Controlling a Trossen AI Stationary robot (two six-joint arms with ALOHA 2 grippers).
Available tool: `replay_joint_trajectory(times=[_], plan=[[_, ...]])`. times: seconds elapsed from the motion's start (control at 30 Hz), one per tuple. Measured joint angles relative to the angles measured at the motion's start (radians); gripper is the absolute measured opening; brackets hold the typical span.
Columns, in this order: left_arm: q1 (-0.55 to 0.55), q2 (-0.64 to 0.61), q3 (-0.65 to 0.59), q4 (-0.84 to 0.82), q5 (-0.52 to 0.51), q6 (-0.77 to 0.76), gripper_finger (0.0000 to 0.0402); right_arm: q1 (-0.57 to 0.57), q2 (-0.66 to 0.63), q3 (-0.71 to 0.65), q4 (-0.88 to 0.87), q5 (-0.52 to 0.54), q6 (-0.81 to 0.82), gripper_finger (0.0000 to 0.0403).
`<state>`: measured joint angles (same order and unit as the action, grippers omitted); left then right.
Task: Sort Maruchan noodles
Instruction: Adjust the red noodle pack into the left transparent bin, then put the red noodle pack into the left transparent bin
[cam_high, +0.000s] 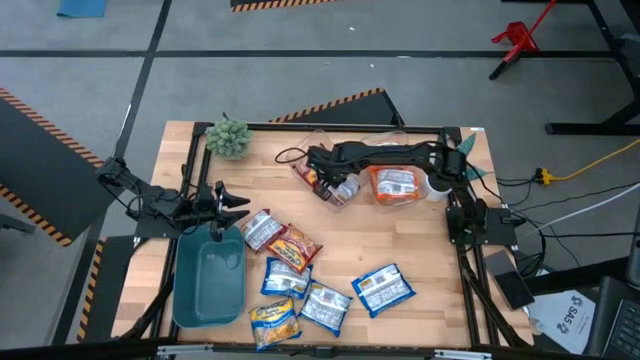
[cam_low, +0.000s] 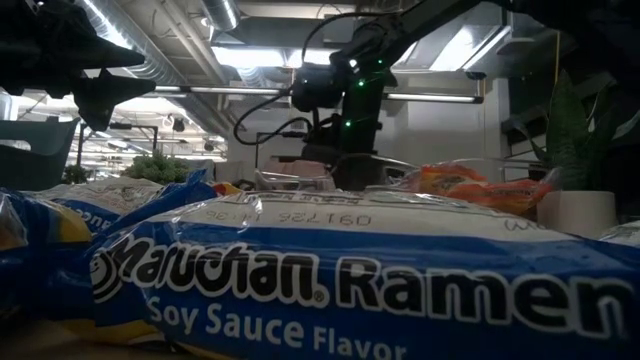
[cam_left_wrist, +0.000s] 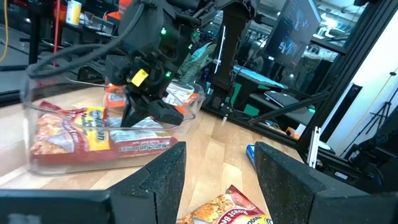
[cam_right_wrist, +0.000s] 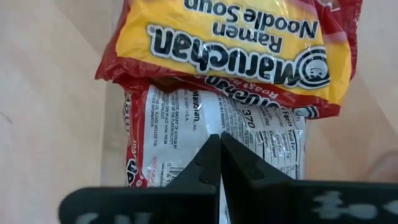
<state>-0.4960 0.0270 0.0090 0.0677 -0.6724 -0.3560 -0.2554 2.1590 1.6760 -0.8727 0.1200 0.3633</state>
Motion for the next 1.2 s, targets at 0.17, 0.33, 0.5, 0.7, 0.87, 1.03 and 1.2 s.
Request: replay_joint_trajectory(times=[0.17, 0.33, 0.5, 0.7, 0.87, 1.03, 1.2], plan=[[0.0, 0.0, 0.0, 0.0, -0.003, 0.0, 0.0185, 0.0, -0.021, -0.006, -0.038, -0.007, -0.005, 0.0], [0.0, 0.0, 0.0, 0.0, -0.006, -0.024, 0.0185, 0.0, -0.099, 0.019, -0.018, -0.012, -0.006, 0.0], [0.0, 0.0, 0.0, 0.0, 0.003, -0.061, 0.0185, 0.034, -0.166, 0.122, -0.034, -0.127, -0.019, 0.0001], [0.0, 0.0, 0.0, 0.0, 0.011, -0.086, 0.0185, 0.192, -0.227, 0.237, -0.021, -0.404, -0.166, 0.0001], [0.0, 0.0, 0.0, 0.0, 0.011, -0.086, 0.0185, 0.41, -0.226, 0.229, -0.021, -0.25, -0.29, 0.0002], [0.0, 0.0, 0.0, 0.0, 0.011, -0.086, 0.0185, 0.614, -0.174, 0.168, -0.009, 0.038, -0.414, 0.0059], [0.0, 0.0, 0.0, 0.0, 0.009, -0.082, 0.0185, 0.705, -0.095, 0.121, 0.074, 0.119, -0.497, 0.017]])
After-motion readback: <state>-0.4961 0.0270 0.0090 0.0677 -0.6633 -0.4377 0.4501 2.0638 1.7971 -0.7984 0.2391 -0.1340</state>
